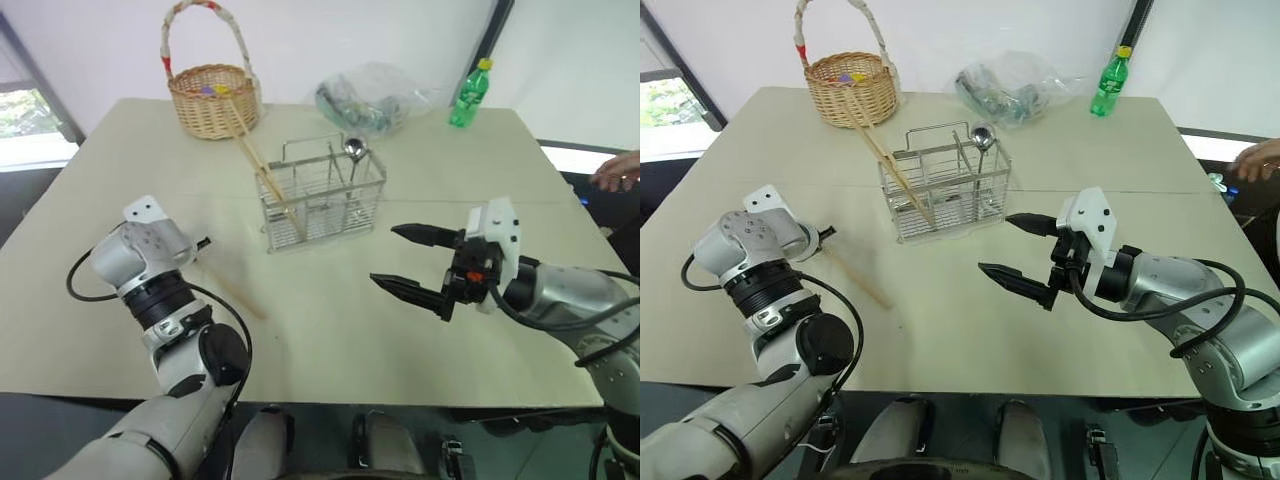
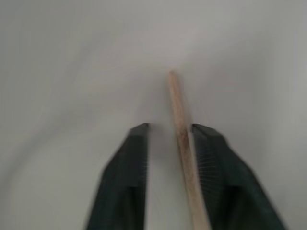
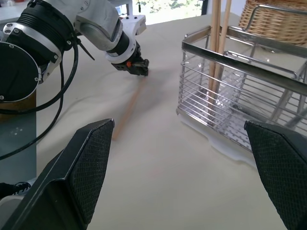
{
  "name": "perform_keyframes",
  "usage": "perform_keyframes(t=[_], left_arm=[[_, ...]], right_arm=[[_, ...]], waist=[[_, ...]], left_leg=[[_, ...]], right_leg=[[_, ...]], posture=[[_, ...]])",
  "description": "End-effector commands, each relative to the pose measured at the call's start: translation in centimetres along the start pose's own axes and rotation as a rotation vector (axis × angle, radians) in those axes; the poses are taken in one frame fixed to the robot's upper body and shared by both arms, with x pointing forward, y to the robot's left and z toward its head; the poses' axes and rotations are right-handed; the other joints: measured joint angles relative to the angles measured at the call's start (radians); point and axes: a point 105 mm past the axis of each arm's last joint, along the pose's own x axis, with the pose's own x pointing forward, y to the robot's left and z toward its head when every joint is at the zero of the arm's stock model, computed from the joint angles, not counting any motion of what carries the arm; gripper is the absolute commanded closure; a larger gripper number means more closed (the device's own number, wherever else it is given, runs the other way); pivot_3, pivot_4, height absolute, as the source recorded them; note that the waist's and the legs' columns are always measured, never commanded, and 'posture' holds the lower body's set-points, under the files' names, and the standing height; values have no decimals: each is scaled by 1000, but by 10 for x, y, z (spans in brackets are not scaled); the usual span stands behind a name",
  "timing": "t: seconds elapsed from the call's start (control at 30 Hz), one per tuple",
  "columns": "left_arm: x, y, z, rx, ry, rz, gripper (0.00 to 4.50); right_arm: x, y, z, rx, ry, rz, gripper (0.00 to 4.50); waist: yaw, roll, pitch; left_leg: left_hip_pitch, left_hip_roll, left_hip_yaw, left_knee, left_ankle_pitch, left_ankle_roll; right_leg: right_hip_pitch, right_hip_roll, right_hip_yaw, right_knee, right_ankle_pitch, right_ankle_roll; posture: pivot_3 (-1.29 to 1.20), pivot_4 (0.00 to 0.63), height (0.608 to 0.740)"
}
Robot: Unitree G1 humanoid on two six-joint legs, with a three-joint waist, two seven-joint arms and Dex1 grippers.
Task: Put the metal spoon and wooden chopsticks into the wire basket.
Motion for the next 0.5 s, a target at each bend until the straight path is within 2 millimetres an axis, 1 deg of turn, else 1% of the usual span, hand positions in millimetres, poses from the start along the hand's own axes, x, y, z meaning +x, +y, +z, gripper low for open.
perform_keyframes(t=[0.03, 0.1, 0.17, 0.23, 0.33, 0.37, 0.43, 0.47, 0.5], left_arm=[[1, -10, 2, -8, 6, -45, 4452], [1, -10, 5, -14, -2, -44, 4452], [0, -8, 12, -21, -29, -42, 4452], [-3, -5, 32, -16, -118, -45, 4452], [-13, 0, 75, -60, -299, -77, 4452], [-20, 4, 95, -77, -384, -94, 4452], [-43, 1, 137, -116, -572, -198, 4452], [-58, -3, 155, -129, -656, -268, 4452], [-72, -8, 169, -133, -724, -336, 4452]], right_arm=[[-3, 3, 12, -44, -42, -6, 0], [-3, 2, 12, -44, -43, -8, 0], [-3, 1, 11, -45, -43, -9, 0], [-3, 0, 11, -46, -44, -12, 0], [-4, -3, 11, -46, -44, -19, 0], [-5, -4, 11, -47, -43, -21, 0], [-5, -4, 13, -52, -40, -19, 0], [-6, -4, 14, -59, -38, -17, 0], [-6, -5, 15, -64, -37, -14, 0]], waist=[[1, 0, 0], [-2, 0, 0], [-5, 0, 0], [-7, -1, 1], [-12, -3, 2], [-12, -4, 2], [-11, -4, 2], [-9, -4, 3], [-9, -4, 3]], left_leg=[[0, 0, 0, 0, 0, 0], [0, 0, 0, 0, 0, 0], [0, 0, 0, -1, 0, 1], [0, 0, 0, -1, 0, 0], [-1, 1, 0, -1, 0, 0], [-1, 2, 0, -1, 0, 0], [-2, 2, 0, -1, 1, 0], [-2, 2, 0, -1, 1, 0], [-2, 2, 0, -1, 1, 0]], right_leg=[[0, 0, 0, 0, 0, 0], [0, 0, 0, 0, 0, 0], [-1, 0, 0, 0, 0, 0], [-1, 0, 0, 0, 0, 0], [-3, 2, 0, 0, 0, 0], [-4, 2, 0, 0, 0, 0], [-5, 2, 0, 0, 1, -1], [-5, 2, 0, 0, 1, -1], [-5, 2, 0, 0, 1, -1]], posture=[[0, 150, 666], [0, 150, 666], [0, 150, 666], [0, 150, 666], [0, 150, 666], [0, 150, 666], [0, 150, 666], [0, 150, 666], [0, 150, 666]])
